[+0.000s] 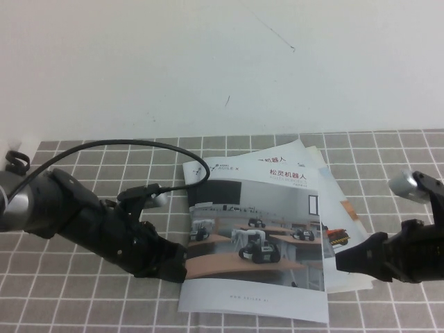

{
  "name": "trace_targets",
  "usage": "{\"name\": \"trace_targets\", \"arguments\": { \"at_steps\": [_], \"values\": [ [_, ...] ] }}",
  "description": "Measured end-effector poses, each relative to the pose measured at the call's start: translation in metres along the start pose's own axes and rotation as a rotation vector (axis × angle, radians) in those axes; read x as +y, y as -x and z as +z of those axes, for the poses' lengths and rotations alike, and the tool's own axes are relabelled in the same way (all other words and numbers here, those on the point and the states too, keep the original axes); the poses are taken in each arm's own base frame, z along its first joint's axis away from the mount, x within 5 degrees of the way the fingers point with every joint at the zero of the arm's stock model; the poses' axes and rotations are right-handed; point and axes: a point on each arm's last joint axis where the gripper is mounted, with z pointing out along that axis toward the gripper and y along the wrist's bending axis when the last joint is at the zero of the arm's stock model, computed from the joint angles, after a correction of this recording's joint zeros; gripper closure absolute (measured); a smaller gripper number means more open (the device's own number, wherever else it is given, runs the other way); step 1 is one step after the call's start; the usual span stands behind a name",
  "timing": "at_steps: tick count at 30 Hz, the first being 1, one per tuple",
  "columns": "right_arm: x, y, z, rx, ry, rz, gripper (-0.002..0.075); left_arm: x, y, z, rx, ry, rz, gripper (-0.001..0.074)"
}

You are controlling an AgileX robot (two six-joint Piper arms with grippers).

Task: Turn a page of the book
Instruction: Open the closed book

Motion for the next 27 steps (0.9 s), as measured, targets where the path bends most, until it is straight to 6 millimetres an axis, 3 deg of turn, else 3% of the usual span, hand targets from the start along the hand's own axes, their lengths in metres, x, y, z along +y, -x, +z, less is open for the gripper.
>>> {"name": "trace_targets", "arguments": {
  "at_steps": [18, 27],
  "values": [
    [-0.041, -0.009, 0.047, -0.006, 0.019, 0.073, 0.0412, 0.001, 0.002, 0.004, -0.004, -0.051, -0.014, 0.0738],
    [-0.045, -0.013, 0.057, 0.015, 0.071, 0.069, 0.0412, 0.001, 0.002, 0.006, -0.008, -0.064, -0.002, 0.0738]
  ]
}}
